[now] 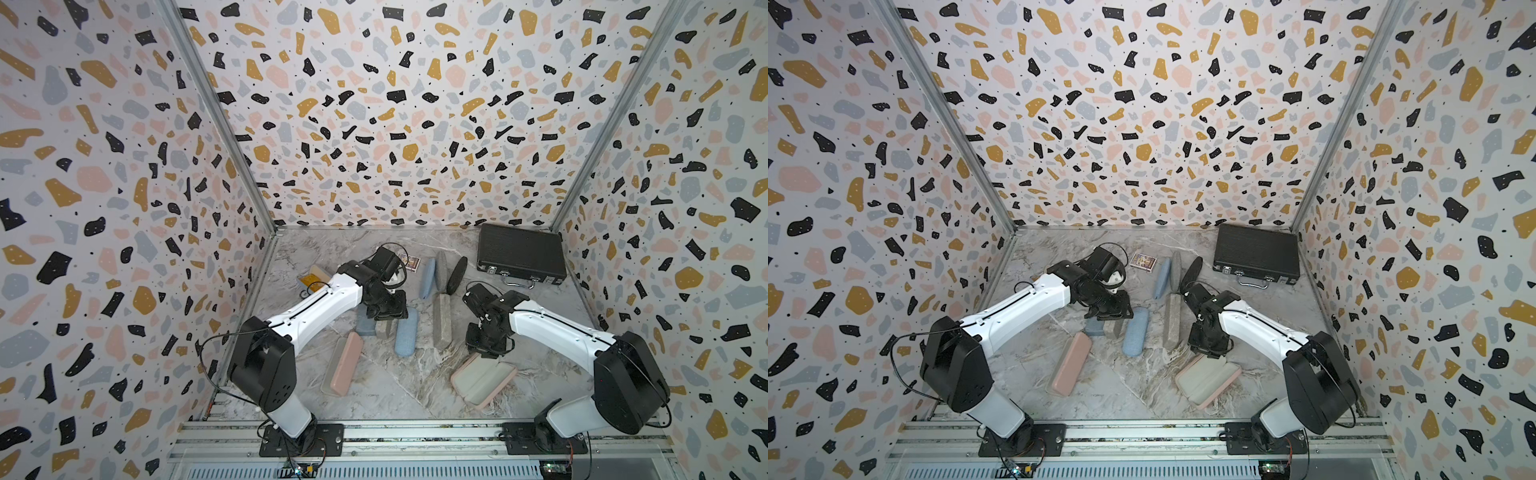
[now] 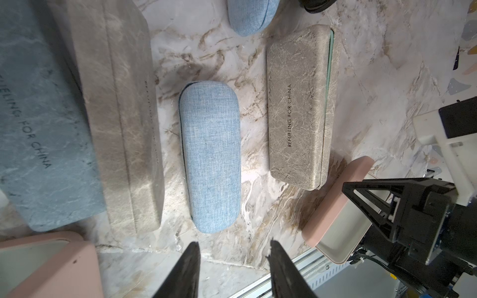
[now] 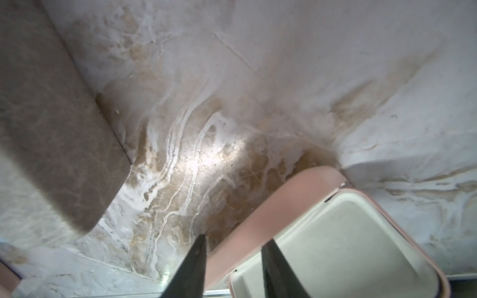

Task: Close the glasses case
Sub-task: Move the glasses case to the center of the board.

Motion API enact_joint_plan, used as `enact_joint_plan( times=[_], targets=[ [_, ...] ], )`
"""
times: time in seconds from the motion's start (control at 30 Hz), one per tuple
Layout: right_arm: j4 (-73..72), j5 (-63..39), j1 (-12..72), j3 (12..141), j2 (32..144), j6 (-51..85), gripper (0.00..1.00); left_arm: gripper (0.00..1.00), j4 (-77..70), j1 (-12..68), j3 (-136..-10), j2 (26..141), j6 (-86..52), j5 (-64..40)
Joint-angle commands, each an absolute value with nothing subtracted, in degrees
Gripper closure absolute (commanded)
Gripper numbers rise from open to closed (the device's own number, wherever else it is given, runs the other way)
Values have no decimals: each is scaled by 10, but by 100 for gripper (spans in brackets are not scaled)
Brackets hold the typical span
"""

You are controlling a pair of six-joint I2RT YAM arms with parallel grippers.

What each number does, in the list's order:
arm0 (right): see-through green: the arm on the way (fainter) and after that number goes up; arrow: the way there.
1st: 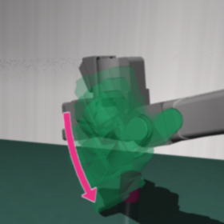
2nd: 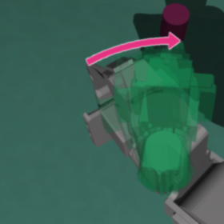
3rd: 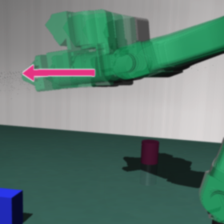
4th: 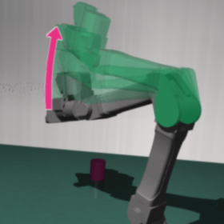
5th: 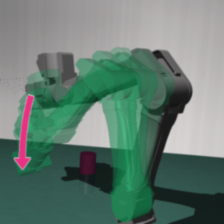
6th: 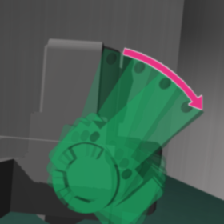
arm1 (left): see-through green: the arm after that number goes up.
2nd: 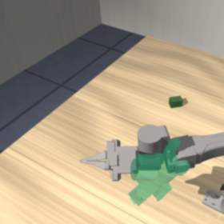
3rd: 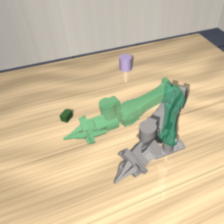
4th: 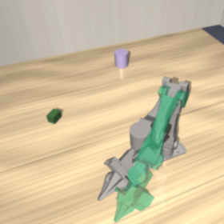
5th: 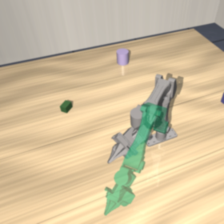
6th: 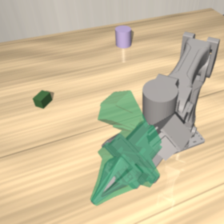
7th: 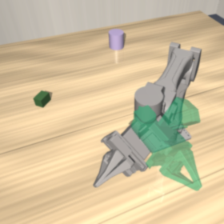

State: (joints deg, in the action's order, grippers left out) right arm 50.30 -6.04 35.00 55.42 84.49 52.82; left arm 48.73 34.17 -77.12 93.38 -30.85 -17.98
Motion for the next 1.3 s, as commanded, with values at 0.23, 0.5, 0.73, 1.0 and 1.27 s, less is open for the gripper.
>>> enact_joint_plan(
  times=[0.23, 0.5, 0.73, 1.0, 1.27],
  targets=[
    [485, -64, 353, 553, 862, 530, 80, 55, 482, 339, -773, 939, -307, -184],
    [484, -74, 353, 557, 882, 519, 76, 55, 483, 339, -777, 944, -308, -183],
    [476, -72, 353, 555, 894, 519, 82, 55, 483, 339, -774, 947, -306, -182],
    [508, -45, 352, 581, 898, 489, 91, 55, 484, 339, -780, 950, -305, -181],
    [572, -21, 317, 653, 928, 385, 94, 55, 482, 339, -794, 955, -310, -198]
  ],
)
